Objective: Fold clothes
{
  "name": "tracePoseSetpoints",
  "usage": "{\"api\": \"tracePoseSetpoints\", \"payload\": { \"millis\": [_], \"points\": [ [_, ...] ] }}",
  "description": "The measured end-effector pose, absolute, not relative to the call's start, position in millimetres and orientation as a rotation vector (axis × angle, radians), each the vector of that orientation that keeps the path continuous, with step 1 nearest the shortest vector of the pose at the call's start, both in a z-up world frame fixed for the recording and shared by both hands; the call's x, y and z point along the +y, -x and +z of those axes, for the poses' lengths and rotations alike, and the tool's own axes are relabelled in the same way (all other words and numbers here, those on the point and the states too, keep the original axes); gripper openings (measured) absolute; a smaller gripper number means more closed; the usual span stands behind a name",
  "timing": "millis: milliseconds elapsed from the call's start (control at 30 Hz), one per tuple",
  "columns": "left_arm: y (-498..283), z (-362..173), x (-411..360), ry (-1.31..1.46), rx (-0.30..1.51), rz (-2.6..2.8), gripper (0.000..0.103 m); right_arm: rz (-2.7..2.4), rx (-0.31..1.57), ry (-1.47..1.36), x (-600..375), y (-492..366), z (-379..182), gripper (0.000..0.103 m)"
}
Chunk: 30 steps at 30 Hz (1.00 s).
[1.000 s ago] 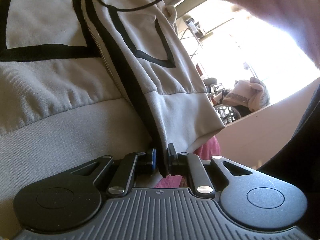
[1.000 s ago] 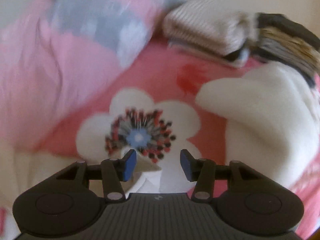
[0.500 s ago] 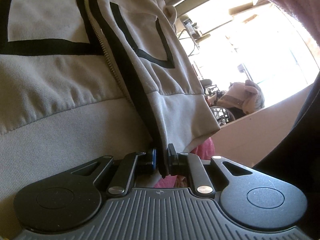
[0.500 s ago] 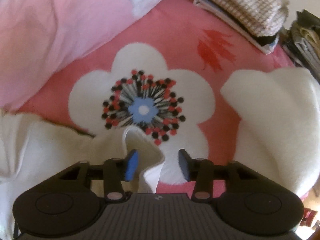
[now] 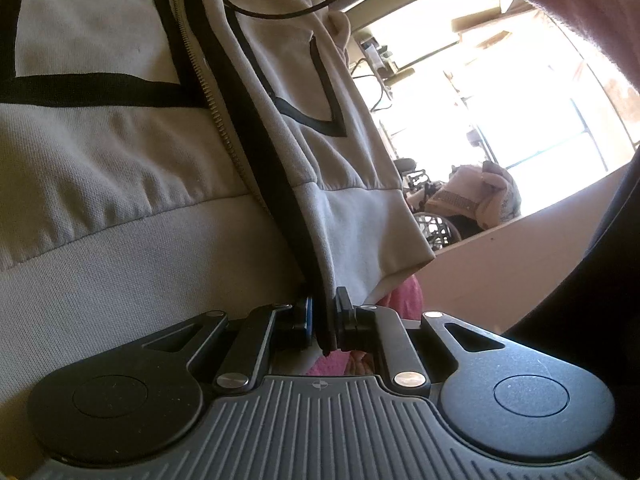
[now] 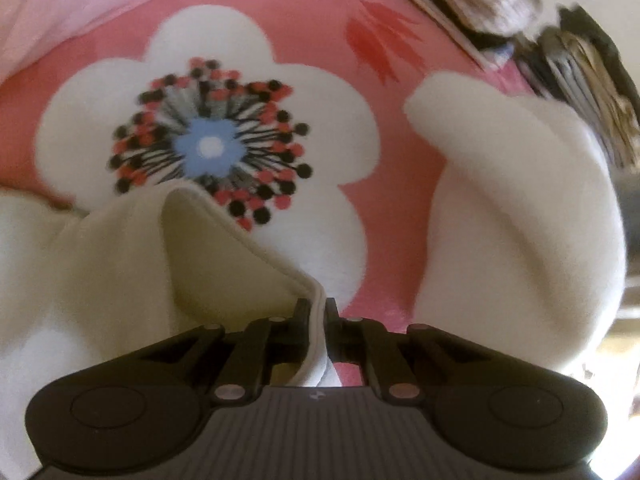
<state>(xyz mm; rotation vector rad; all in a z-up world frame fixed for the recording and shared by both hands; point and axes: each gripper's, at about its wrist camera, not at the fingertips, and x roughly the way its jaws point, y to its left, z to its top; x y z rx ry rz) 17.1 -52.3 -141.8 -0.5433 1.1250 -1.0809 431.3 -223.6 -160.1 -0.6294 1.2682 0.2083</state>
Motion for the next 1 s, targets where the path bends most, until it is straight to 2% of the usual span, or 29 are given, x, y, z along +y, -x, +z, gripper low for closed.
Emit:
{"api": "tracePoseSetpoints", "payload": {
  "millis": [133, 233, 267, 300, 367, 433, 600, 733, 1000],
  "points": [
    [-18.4, -142.8, -51.4, 0.543, 1.124, -1.081, 0.011, 0.091, 1.267, 0.492, -228.9, -440.8, -169.9, 0.012],
    [-18.6, -142.6, -50.9, 0.544, 1.121, -1.081, 0.011, 0.058, 1.260, 0.311, -247.7, -447.1, -155.8, 0.015],
    [-18.7, -142.7, -50.6, 0.544, 1.121, -1.081, 0.011, 0.059, 1.223, 0.248, -255.7, -447.1, -146.6, 0.024],
    [-18.8, -142.9, -50.2, 0.545, 1.120, -1.082, 0.011, 0.070, 1.153, 0.191, -264.1, -444.7, -132.8, 0.043],
    [-19.2, -143.6, -48.8, 0.547, 1.119, -1.083, 0.011, 0.101, 0.995, 0.111, -279.8, -435.0, -101.8, 0.056],
    [-19.6, -144.3, -48.1, 0.549, 1.119, -1.085, 0.011, 0.136, 0.869, 0.068, -292.4, -417.5, -73.2, 0.057],
    [-20.9, -145.0, -45.7, 0.556, 1.117, -1.091, 0.011, 0.383, 0.817, 0.107, -299.7, -356.4, -47.7, 0.054],
    [-21.1, -145.0, -45.6, 0.552, 1.117, -1.090, 0.011, 0.504, 0.841, 0.414, -265.4, -306.0, -71.8, 0.054],
    [-18.3, -142.0, -46.0, 0.539, 1.105, -1.079, 0.011, 0.392, 0.907, 0.654, -226.4, -292.2, -145.9, 0.051]
  ]
}}
